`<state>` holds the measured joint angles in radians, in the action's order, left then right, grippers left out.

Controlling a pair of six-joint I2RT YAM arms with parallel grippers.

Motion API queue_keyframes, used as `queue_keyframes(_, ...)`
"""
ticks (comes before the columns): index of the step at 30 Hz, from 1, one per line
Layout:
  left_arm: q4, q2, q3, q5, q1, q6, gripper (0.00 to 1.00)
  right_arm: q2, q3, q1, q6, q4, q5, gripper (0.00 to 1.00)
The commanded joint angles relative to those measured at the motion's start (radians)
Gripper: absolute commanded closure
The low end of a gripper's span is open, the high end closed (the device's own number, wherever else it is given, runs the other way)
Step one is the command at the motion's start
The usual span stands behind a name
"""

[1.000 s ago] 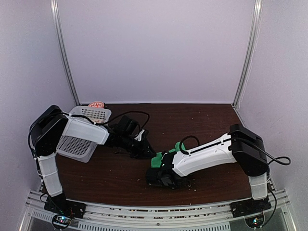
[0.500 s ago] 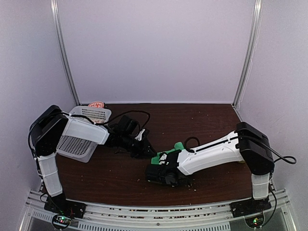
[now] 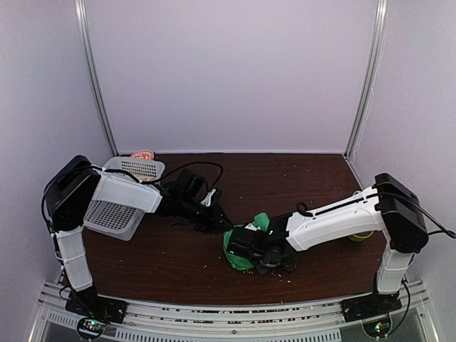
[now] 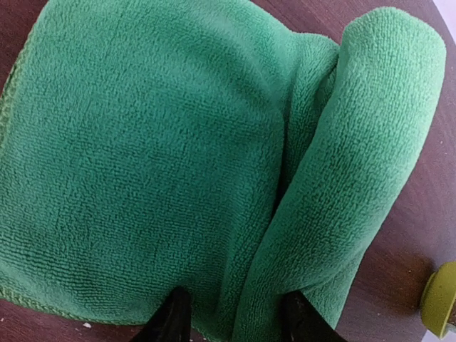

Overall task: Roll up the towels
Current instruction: Roll the towel at the center of the board.

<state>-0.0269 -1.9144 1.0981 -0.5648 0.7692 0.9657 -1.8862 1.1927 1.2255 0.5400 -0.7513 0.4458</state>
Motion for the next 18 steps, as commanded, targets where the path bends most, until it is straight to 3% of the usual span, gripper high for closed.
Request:
queue_keyframes(1, -0.04, -0.005, 0.056, -0.021, -0.006, -0.007, 0.82, 0.055, -0.088, -0.043, 0.007, 0.154, -0.159, 0.55)
queue_keyframes(18, -0.189, -0.225, 0.331, -0.151, 0.053, 0.121, 0.81, 0.171, -0.281, -0.099, -0.029, 0.38, -0.312, 0.44)
